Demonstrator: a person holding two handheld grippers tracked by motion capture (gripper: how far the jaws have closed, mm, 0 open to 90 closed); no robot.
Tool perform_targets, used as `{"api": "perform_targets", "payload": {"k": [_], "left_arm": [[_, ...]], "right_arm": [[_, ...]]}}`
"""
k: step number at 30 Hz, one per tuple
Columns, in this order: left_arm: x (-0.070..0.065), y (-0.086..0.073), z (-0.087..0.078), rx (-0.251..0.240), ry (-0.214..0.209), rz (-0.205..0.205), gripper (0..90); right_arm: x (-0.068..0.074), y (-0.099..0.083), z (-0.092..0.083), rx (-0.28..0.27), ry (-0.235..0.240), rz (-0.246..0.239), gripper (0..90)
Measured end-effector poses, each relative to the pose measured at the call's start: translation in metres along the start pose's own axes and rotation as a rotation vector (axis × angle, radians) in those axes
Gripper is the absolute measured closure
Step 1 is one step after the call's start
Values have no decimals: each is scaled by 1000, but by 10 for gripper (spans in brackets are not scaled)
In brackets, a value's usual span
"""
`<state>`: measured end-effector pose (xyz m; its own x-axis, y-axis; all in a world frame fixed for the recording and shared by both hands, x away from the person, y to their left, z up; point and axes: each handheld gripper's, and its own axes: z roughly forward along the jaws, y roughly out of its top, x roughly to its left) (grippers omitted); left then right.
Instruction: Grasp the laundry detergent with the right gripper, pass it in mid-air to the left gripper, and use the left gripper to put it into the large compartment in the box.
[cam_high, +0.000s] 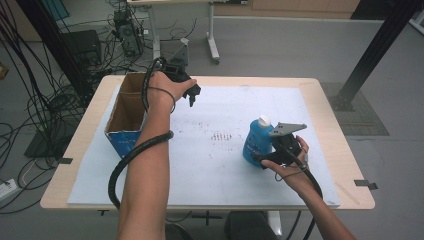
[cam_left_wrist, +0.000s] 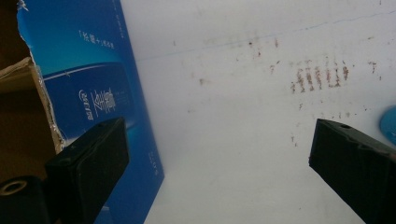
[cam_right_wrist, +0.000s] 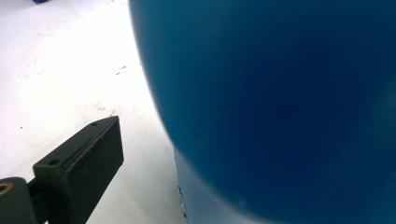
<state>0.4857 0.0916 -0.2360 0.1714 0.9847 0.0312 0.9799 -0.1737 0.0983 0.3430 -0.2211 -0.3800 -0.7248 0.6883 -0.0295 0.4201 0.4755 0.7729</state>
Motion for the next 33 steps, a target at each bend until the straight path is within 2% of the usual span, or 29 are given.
{"api": "perform_targets", "payload": {"k": [17,33], "left_arm": [[-1,3,3,-2,-5,5,55],[2,2,0,-7,-8,-2,55]], "right_arm": [[1,2,0,-38,14,-1,21],[0,3,-2,-43,15,-11,21]]}}
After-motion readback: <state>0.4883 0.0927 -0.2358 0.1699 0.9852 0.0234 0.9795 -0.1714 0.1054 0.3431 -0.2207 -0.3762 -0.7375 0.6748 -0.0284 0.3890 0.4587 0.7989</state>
